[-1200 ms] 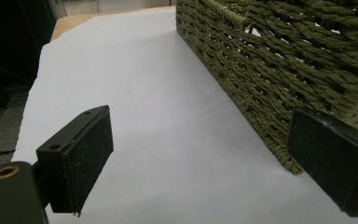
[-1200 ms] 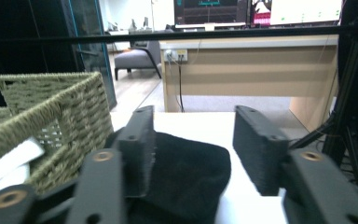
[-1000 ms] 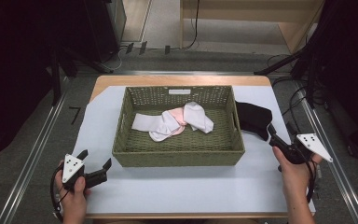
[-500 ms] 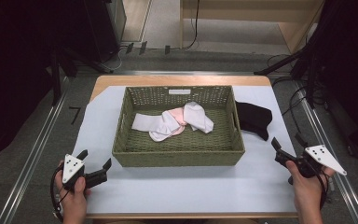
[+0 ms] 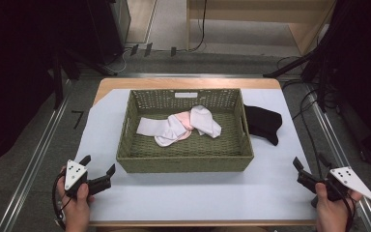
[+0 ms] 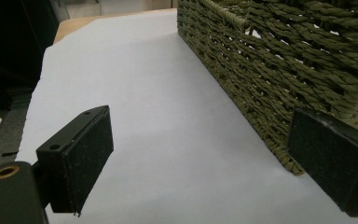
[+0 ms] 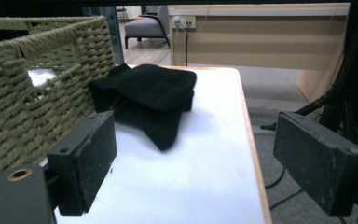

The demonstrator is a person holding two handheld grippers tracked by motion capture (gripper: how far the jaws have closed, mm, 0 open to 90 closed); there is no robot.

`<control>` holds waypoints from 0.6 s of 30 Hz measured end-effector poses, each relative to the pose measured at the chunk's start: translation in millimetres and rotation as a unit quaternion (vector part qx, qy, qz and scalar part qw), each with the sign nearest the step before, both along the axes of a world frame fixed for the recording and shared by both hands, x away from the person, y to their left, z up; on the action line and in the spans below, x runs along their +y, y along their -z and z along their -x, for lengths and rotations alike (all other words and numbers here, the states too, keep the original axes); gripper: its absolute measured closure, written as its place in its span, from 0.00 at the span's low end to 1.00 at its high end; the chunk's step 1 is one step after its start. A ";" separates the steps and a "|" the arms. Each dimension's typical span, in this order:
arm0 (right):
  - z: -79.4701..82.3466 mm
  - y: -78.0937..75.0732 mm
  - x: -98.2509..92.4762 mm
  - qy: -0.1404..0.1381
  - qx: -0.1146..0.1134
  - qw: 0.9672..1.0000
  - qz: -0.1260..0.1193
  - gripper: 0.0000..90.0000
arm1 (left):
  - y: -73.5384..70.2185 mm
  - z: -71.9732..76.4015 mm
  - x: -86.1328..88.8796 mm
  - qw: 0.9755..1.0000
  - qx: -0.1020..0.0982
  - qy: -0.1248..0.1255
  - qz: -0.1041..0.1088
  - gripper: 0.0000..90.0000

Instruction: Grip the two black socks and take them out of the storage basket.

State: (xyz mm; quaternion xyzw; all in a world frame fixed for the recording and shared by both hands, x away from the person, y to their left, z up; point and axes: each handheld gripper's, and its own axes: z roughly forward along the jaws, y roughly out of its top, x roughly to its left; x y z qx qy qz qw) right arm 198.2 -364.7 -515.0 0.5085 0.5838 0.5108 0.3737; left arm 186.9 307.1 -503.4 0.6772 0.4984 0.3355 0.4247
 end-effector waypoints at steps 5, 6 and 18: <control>10.3 6.0 -8.4 0.008 0.007 1.000 -0.006 0.16 | 0.1 -0.1 -0.2 1.000 0.000 0.000 0.000 0.09; 12.0 7.3 -9.1 0.008 0.009 1.000 -0.006 0.16 | 0.1 -0.1 -0.3 1.000 0.000 0.000 0.000 0.09; 23.7 14.7 -11.3 0.016 -0.026 0.999 -0.017 0.16 | 0.0 0.0 -0.7 1.000 0.002 -0.001 -0.004 0.09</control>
